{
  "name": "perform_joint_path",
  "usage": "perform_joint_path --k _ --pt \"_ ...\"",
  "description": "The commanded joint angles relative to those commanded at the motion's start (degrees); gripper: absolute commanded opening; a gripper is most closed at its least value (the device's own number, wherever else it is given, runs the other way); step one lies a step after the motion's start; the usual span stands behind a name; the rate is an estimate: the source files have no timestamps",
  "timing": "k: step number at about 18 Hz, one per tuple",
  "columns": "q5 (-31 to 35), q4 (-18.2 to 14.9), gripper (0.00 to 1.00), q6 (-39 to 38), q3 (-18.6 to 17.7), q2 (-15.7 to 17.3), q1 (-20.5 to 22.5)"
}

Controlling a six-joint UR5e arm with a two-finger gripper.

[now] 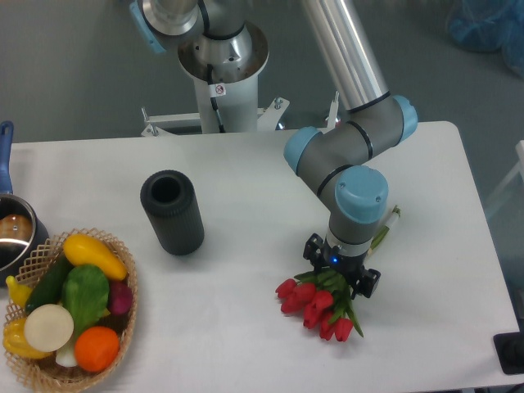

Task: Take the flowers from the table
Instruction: 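Lower the open gripper onto the red tulip bouquet near the blooms, then close the gripper around the tulip stems below the flower heads, then lift the gripped tulip bouquet up off the table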

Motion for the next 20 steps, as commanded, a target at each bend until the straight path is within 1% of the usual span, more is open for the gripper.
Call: perform_joint_path --k 1,2,4,6,9,12,14,17,20 --pt "-0.09 -0.09 0.17 -0.09 0.00 0.44 0.09" --pt "-0.35 -0.09 0.14 -0.27 0.09 1.14 0.35" --pt "-0.44 -0.17 0.13 -1.14 -0.09 1.85 0.44" --pt "-0.35 -0.18 0.00 -2.89 -0.26 2.37 0.44" --pt "0.00 -0.09 0.00 -4.31 -0.26 2.37 0.35" --pt "-0.09 -0.17 0.00 -4.13 0.87 2.64 0.88" --pt "0.09 -0.26 0.00 -3.96 1.23 4.04 1.49" --pt "-0.26 -0.96 0.00 -4.05 1.67 5.97 3.77" --pt "-2.45 -2.02 0.00 -4.49 2.28 6.33 4.91"
